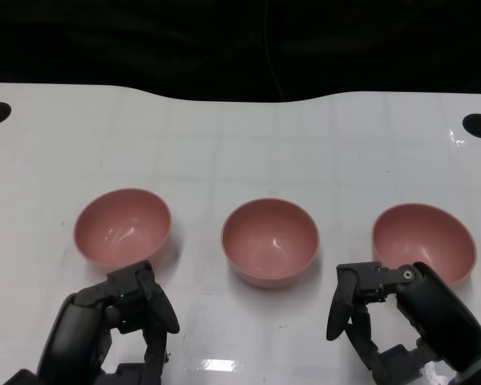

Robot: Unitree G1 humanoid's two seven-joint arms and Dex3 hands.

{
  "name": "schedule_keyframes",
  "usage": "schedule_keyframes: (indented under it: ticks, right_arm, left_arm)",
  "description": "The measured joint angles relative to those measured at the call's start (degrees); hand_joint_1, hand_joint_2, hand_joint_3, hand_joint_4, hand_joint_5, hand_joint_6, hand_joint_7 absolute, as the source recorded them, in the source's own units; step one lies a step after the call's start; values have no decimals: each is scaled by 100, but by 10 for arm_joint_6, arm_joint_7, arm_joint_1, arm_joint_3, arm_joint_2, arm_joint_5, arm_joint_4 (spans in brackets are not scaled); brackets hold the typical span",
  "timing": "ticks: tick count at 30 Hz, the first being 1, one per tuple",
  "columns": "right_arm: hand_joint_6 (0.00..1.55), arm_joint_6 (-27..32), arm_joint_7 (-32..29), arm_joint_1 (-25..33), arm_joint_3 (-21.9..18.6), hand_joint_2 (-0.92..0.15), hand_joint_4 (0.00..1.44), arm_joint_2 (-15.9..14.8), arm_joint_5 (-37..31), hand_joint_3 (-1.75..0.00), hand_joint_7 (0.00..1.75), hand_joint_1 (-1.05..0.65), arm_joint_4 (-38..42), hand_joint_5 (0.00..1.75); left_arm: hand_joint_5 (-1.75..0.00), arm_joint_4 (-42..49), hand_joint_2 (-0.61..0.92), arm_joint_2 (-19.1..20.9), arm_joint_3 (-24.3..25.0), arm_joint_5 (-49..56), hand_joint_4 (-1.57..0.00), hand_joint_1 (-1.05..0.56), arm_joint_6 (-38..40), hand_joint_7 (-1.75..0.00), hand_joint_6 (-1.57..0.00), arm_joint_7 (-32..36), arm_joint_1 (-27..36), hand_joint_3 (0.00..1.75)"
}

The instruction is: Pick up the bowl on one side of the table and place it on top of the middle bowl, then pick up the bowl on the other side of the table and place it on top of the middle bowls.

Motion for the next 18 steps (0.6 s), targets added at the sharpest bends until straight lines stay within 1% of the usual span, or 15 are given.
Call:
schedule_keyframes:
  ticks: [4,7,8,10,11,12,14,15,17,18]
  right_arm:
    - [89,-4,-1,-2,-1,-19,91,-1,-5,-158,132,15,3,174]
    - [87,-5,-1,-3,-1,-20,90,-1,-8,-158,133,16,4,174]
    - [87,-5,-1,-3,-1,-20,90,-1,-8,-157,134,17,4,175]
    - [87,-5,-1,-4,-1,-19,91,-1,-9,-157,134,17,4,175]
    - [87,-5,-1,-4,-1,-18,92,0,-10,-158,135,18,5,175]
    - [87,-5,-1,-5,-1,-18,92,0,-11,-158,135,18,6,175]
    - [88,-5,-1,-7,-1,-16,93,0,-12,-160,135,18,7,174]
    - [88,-5,-1,-8,-1,-16,93,0,-12,-160,135,18,8,174]
    - [88,-6,-2,-9,-1,-16,94,0,-12,-161,134,18,8,173]
    - [88,-6,-2,-9,-1,-16,94,0,-12,-161,134,17,8,173]
  left_arm:
    - [-175,2,32,5,1,3,-85,8,-2,-159,-81,0,-3,156]
    - [-172,3,33,6,3,2,-82,10,-3,-156,-77,0,-8,155]
    - [-169,3,33,6,5,1,-80,10,-3,-152,-76,0,-9,153]
    - [-158,4,35,8,7,1,-76,6,-5,-140,-74,0,-12,146]
    - [-148,4,37,10,9,1,-73,6,-7,-128,-71,0,-13,138]
    - [-145,4,38,11,12,1,-72,6,-8,-124,-70,0,-15,136]
    - [-132,1,50,16,16,6,-67,0,-8,-105,-63,0,-19,108]
    - [-126,-4,60,21,17,14,-64,-4,-4,-94,-61,0,-20,87]
    - [-116,-23,74,32,20,37,-60,-9,10,-76,-60,1,-20,57]
    - [-106,-32,79,37,22,51,-59,-11,15,-64,-60,3,-20,42]
